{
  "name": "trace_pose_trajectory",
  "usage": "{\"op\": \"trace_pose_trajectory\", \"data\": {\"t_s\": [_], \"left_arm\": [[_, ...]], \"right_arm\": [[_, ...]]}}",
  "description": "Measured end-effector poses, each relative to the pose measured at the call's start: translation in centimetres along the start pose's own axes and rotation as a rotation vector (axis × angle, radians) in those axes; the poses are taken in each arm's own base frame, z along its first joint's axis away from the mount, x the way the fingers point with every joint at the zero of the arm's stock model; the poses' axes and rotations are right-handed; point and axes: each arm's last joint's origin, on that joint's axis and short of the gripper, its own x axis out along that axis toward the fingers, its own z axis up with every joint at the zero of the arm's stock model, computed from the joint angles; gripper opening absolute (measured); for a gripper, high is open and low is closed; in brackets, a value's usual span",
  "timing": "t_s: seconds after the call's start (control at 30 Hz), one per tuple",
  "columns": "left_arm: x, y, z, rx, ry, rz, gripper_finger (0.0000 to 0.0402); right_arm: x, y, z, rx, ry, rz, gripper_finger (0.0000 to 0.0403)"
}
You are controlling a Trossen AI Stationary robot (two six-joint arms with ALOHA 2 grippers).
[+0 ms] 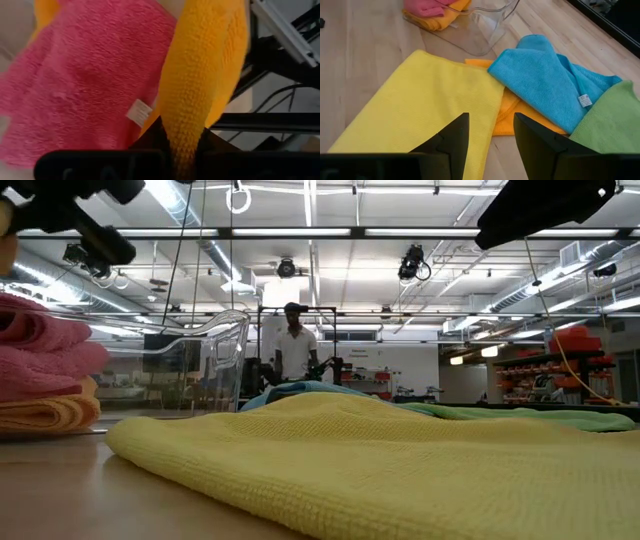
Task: Fold microfiber towels
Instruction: Put the folded orange microfiber cloth into the transparent bin
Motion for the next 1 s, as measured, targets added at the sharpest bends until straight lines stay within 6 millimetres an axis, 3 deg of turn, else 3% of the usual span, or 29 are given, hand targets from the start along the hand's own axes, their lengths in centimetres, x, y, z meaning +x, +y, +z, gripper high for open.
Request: {"op": "trace_pose_trajectory", "data": {"t_s": [0.33,0.53,0.8,1.0], "left_arm": [[1.4,2.0,1.8,-0.010,0.052,0.058,0.0026],[1.9,2.6,2.5,-0.057,0.064,0.200,0.0041],[2.1,2.6,3.2,-0.080,0.019,0.254,0.0174],[4.7,3.3,2.5,-0.110,0.067,0.255,0.0259]], "right_arm": [[0.0,0.1,0.0,0.008,-0.004,0.007,0.0162],[-0.2,0.3,0.0,0.018,-0.002,0.026,0.0162],[-0.6,0.6,-0.2,0.023,-0.012,0.040,0.0162],[-0.6,0.7,-0.1,0.034,-0.022,0.052,0.0162]]}}
